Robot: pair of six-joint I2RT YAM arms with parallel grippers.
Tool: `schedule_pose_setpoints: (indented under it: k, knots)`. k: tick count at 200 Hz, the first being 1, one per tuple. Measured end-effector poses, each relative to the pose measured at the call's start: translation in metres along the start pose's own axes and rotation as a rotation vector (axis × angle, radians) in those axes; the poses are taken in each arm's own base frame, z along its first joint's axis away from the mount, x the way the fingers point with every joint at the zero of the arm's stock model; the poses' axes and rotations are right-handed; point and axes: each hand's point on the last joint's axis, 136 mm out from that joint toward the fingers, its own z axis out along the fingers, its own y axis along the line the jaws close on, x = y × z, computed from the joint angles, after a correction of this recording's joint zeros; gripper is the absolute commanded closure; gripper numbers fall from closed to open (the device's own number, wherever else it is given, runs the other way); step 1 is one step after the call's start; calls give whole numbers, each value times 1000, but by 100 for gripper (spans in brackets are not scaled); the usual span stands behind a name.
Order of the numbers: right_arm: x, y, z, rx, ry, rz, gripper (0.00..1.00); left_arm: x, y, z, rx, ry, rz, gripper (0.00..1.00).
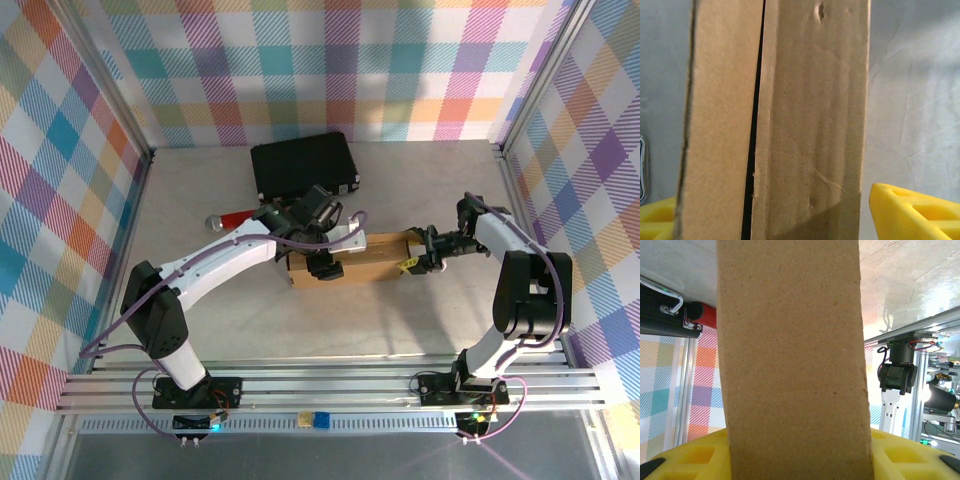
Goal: Fold the paper box
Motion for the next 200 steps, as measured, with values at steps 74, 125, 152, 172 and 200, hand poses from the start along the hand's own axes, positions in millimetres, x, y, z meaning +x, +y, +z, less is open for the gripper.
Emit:
schedule_pose_setpoints:
  k: [74,125,152,172,200]
  knots:
    - [0,2,0,-2,3,-1,62,3,1,11,-51,24,46,43]
    - [-1,5,0,-1,2,-1,49,2,1,11,-52,22,55,52]
    - [-3,7,-1,1,-23,-22,34,1,1,11,-52,21,57,52]
    - [-6,17,-12,-3,-84,-70,25,2,1,11,-53,23,56,52]
    - [7,43,-39,-21,-193,-234,21,-1,5,10,-72,14,46,52]
